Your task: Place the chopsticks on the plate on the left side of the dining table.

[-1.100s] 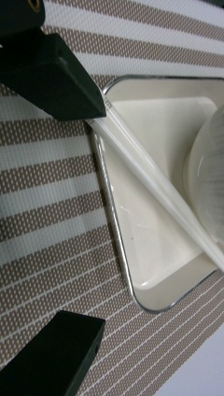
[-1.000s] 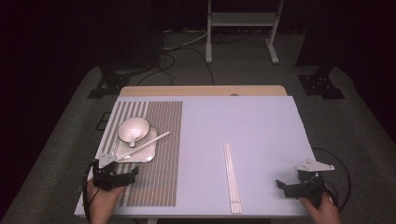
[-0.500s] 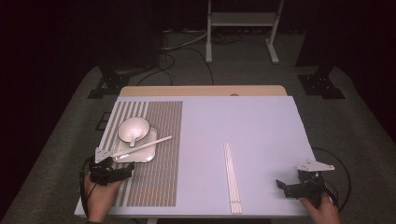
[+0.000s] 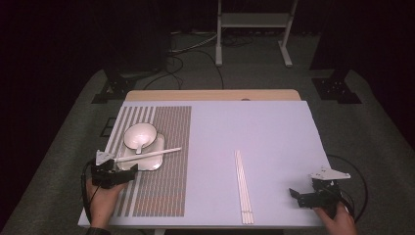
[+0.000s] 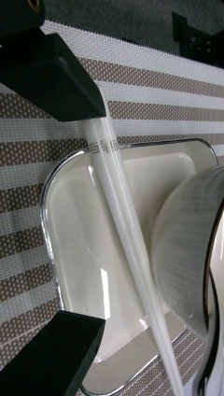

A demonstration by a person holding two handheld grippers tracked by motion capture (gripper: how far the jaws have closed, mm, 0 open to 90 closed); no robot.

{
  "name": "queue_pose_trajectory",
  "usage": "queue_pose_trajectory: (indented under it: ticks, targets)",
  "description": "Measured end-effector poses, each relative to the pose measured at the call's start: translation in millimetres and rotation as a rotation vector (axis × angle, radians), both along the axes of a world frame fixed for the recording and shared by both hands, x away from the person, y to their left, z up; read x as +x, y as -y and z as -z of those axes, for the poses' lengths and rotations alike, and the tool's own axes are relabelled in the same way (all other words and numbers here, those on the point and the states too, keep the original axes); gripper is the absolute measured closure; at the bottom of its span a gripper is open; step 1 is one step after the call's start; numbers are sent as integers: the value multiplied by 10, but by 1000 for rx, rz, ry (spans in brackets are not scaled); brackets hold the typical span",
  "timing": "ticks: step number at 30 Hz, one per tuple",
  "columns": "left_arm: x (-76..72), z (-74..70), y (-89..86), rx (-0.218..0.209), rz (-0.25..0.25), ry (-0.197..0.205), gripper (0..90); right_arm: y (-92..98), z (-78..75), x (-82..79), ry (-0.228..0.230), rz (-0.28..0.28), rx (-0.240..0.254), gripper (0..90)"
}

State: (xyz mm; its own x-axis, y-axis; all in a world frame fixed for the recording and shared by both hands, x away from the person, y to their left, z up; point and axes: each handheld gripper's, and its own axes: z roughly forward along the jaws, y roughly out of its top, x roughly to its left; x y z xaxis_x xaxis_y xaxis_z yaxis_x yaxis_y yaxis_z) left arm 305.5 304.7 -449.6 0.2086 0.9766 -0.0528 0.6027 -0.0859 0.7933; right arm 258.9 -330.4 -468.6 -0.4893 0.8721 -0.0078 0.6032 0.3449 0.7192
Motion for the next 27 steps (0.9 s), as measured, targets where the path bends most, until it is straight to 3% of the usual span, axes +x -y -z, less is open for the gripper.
queue_pose_trajectory:
  ticks: [17,27]
  targets:
    - [145,11,-78,-4,-22,3,9,0,0,0,0,0,0,0]
    - [124,-13,-109,-7,-32,16,8,0,0,0,0,0,0,0]
